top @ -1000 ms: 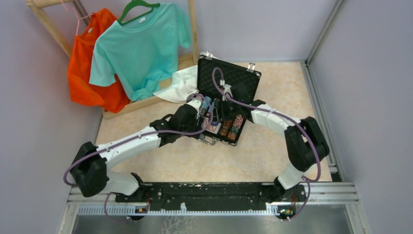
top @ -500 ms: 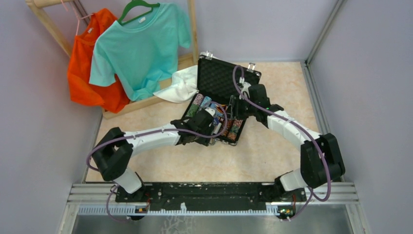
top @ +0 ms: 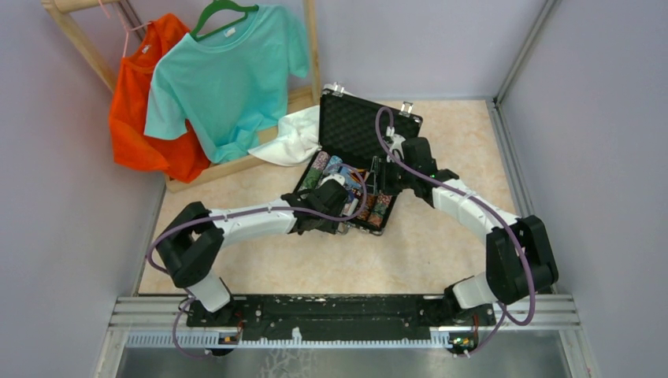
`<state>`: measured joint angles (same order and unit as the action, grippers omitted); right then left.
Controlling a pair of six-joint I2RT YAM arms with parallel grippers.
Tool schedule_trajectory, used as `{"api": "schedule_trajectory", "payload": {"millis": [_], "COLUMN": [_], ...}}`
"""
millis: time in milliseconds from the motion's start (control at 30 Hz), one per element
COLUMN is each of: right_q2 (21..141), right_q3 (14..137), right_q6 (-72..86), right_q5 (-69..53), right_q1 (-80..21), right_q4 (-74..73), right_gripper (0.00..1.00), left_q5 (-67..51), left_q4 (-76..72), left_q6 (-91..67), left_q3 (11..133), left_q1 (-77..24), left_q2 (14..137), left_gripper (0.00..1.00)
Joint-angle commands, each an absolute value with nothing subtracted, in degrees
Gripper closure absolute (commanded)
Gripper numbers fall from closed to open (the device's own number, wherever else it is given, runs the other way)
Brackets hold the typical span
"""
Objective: Pack up texas hold em set
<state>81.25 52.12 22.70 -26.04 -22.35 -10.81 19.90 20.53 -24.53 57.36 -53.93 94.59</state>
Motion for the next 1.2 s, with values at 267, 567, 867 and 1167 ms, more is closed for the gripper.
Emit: {"api": "schedule_trajectory", "payload": {"millis": [267,567,867,1167], "right_q2": [80.1,79.98,80.04,80.77], "right_q3": [52.9,52.9,52.73,52.56], "right_q6": [21.01,20.66,20.39,20.76], "right_q5": [-26.97,-26.71,-26.63,-27.39], "right_q1": [-21.97,-21.8,-21.71,-21.71], "right_q4": [-10.44,-10.87,-11.17,-10.31], "right_gripper": [0.55,0.55,0.56,0.56], "left_q5": [22.64,21.43,18.33,20.29], "left_q4": [20.57,19.03,17.94,19.5], "left_q6": [-26.44,-25.96,-26.01,-25.76], "left_q3": [59.98,60.68,60.76,62.89], "left_q1": [-54.27,-54.25,-54.23,-53.92], "left_q2": [99.3,100.81,101.8,105.21], "left_gripper": [0.35,0.35,0.35,0.35]}}
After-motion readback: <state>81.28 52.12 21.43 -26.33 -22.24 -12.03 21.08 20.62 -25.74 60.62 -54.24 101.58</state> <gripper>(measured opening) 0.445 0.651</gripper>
